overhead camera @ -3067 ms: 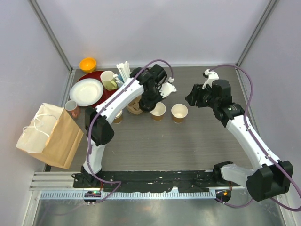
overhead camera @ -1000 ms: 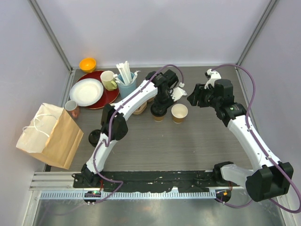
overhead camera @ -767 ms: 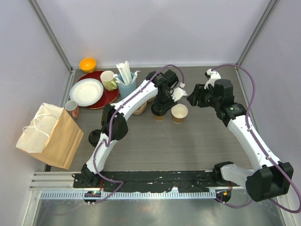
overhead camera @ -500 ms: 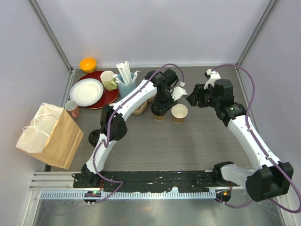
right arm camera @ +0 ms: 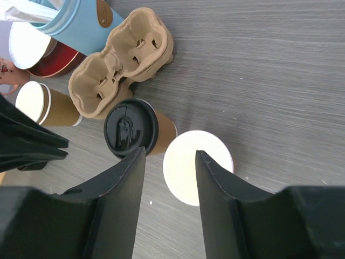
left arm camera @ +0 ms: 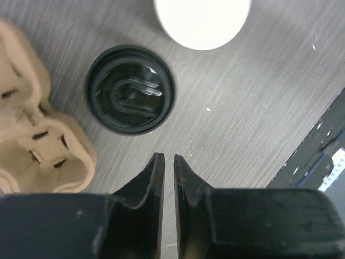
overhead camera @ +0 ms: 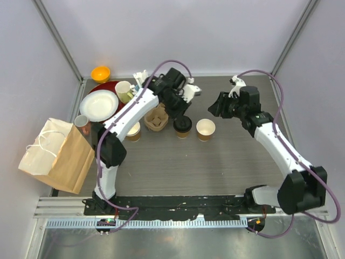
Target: Pack the takeout coffee
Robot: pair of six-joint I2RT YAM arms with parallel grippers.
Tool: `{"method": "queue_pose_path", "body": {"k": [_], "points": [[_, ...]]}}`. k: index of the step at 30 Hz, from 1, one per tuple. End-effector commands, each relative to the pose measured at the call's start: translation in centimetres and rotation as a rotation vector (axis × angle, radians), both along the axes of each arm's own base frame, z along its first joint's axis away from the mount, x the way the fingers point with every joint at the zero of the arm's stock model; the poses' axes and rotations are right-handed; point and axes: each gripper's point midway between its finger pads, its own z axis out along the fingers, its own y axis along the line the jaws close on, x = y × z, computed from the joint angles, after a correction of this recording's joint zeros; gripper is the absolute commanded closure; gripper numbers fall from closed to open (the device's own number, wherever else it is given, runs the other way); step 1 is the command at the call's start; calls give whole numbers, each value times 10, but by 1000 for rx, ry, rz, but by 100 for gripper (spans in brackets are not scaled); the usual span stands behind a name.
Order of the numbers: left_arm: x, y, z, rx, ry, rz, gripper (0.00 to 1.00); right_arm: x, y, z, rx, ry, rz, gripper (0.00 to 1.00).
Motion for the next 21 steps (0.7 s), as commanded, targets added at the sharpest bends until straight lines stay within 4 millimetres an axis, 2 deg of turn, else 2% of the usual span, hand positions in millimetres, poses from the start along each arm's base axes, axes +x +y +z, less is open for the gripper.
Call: {"method": "queue_pose_path", "body": {"k": [1, 2, 3, 4, 5, 7, 10, 13, 17, 21], "points": [[30, 25, 8, -161, 44, 277, 86, 35, 36, 19, 112, -43, 50, 54], [31, 28, 4, -173, 58, 314, 85, 39, 40, 16, 114, -30, 59, 54], [35, 33, 0, -191, 62, 355, 85, 46, 47, -2, 120, 24, 67, 54], [37, 35, -2, -200, 63, 376, 84, 48, 53, 1, 141, 29, 96, 55], [44, 33, -2, -230, 43, 389, 82, 51, 56, -5, 146, 51, 102, 55], [47, 37, -14, -241, 73, 445, 80, 55, 62, -17, 155, 86, 119, 56], [53, 30, -32, -263, 126, 493, 78, 57, 68, -31, 155, 127, 138, 58], [55, 23, -38, -293, 179, 516, 78, 57, 76, -45, 166, 186, 183, 61], [63, 27, -43, -311, 191, 552, 78, 53, 84, -56, 181, 232, 222, 63], [63, 31, -51, -305, 208, 561, 78, 51, 84, -68, 177, 267, 228, 64]]}}
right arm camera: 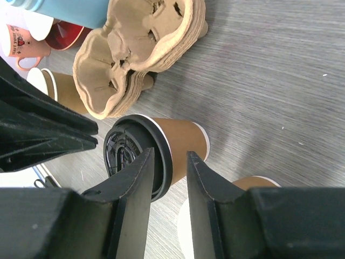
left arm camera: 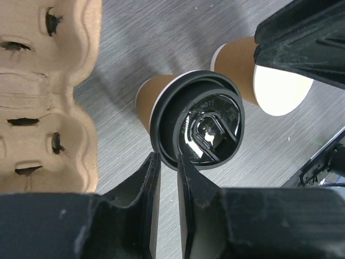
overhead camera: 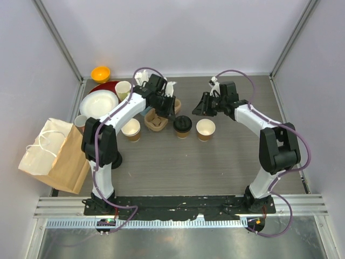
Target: Pack the takeout coffee
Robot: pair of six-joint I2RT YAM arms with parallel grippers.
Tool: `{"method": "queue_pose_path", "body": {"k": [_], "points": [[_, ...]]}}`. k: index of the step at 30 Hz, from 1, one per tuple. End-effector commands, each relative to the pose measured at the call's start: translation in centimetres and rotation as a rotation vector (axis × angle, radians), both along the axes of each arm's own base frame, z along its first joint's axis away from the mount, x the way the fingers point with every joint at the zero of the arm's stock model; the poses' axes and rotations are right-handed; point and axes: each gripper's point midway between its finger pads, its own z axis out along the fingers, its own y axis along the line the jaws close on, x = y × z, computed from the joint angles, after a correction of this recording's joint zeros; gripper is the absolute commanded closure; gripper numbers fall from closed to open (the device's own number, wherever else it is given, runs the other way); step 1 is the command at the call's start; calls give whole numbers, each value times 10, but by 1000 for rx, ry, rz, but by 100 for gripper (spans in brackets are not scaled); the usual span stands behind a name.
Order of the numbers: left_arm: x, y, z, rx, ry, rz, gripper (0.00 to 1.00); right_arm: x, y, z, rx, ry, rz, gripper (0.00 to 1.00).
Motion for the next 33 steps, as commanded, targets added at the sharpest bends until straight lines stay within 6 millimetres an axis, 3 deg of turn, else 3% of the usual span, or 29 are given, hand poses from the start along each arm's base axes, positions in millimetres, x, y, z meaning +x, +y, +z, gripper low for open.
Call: {"method": "queue_pose_path", "body": {"k": [1, 33], "points": [[8, -3, 1, -57, 1, 25, 78, 1, 11, 13, 42, -12, 45, 65], [-6, -3, -37, -51, 99, 30, 81, -31, 14, -42, 1, 116, 104, 71]]}}
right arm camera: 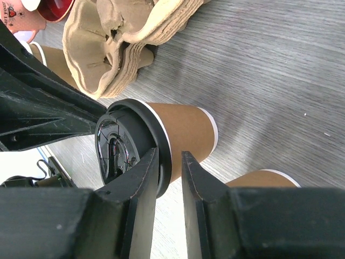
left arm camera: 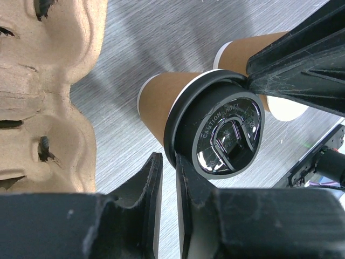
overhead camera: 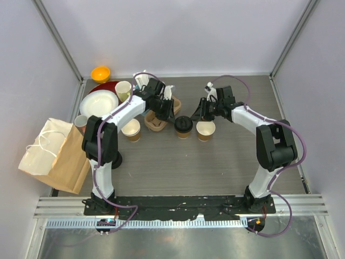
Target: Pack the takeout coffee
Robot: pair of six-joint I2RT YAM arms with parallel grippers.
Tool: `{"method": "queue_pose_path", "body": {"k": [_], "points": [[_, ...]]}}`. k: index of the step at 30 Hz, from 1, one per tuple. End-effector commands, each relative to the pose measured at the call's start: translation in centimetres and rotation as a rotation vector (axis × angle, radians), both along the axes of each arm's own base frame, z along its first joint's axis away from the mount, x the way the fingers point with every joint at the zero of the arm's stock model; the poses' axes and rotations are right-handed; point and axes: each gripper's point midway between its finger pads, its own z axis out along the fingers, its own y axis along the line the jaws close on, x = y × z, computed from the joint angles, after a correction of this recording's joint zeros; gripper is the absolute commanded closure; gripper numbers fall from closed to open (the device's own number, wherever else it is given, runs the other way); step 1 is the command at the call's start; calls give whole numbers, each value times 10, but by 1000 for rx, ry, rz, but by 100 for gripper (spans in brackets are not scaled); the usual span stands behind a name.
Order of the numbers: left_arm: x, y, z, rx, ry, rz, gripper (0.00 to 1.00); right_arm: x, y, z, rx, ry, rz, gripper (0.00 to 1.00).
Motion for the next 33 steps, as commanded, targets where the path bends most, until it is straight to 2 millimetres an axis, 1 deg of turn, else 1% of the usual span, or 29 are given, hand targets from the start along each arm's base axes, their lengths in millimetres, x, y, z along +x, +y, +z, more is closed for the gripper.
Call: {"method": "queue_pose_path", "body": {"k": [1, 5, 8, 14, 21, 26, 33], "points": [[-3, -2, -10, -6, 17, -2, 82, -13, 3, -13, -6, 26, 33, 71], [-5, -2, -12, -11, 25, 4, 83, -17, 2, -20, -14, 31, 31, 73], [-5, -2, -14, -9, 25, 4, 83, -18, 0, -25, -28, 24, 22, 79], [-9, -1, -23, -1, 46, 9, 87, -22, -4, -34, -51, 27, 21, 85], [-10, 3, -33, 24, 51, 20, 100, -26, -6, -43, -68, 32, 18, 91], [-15, 9, -44, 53, 60, 24, 100, -30, -9, -51, -88, 39, 14, 99], [-20, 12, -54, 82, 66, 22, 100, -33, -15, -62, -122, 47, -2, 99]]}}
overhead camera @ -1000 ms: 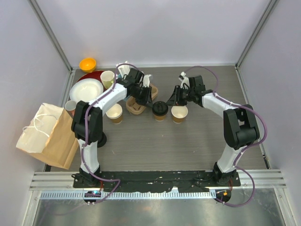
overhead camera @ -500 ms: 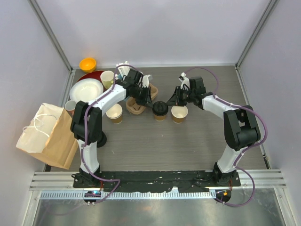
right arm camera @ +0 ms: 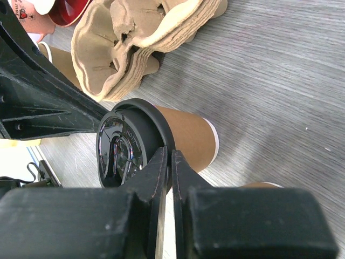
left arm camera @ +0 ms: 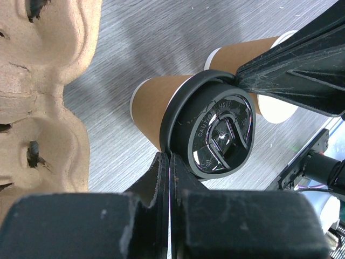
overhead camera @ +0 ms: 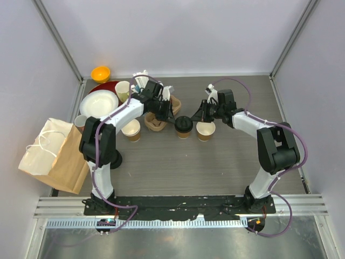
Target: Pack the takeout coffee
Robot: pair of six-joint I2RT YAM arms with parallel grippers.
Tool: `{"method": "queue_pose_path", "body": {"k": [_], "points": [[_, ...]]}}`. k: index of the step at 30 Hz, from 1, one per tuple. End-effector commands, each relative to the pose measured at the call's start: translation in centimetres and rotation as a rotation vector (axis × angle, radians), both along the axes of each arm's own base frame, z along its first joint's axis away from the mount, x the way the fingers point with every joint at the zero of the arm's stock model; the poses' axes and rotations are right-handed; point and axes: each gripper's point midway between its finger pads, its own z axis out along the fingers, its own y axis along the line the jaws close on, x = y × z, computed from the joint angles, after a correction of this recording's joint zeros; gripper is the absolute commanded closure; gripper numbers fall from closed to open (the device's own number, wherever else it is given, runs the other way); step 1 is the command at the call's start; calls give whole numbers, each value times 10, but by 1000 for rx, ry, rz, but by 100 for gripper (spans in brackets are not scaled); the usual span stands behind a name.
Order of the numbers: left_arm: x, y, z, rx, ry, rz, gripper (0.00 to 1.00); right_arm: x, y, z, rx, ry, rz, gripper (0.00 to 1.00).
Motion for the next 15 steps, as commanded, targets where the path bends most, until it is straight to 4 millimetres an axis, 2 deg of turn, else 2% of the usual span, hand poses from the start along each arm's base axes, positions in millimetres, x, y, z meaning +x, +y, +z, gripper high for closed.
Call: {"method": "queue_pose_path", "body": {"k": [1, 6, 9, 12, 15], "points": [[-19, 14, -51, 144, 69, -7, 100, -33, -17, -60, -155, 156, -16, 99], [-22, 17, -60, 173, 78, -14, 100, -34, -20, -65, -171, 158, -18, 99], [-18, 16, -56, 169, 62, -19, 100, -35, -20, -60, -168, 150, -13, 99], [-11, 12, -39, 157, 16, -37, 100, -30, -17, -41, -165, 108, -4, 98], [-9, 11, -27, 169, -19, -67, 100, -20, -18, -18, -172, 55, -16, 92]]}}
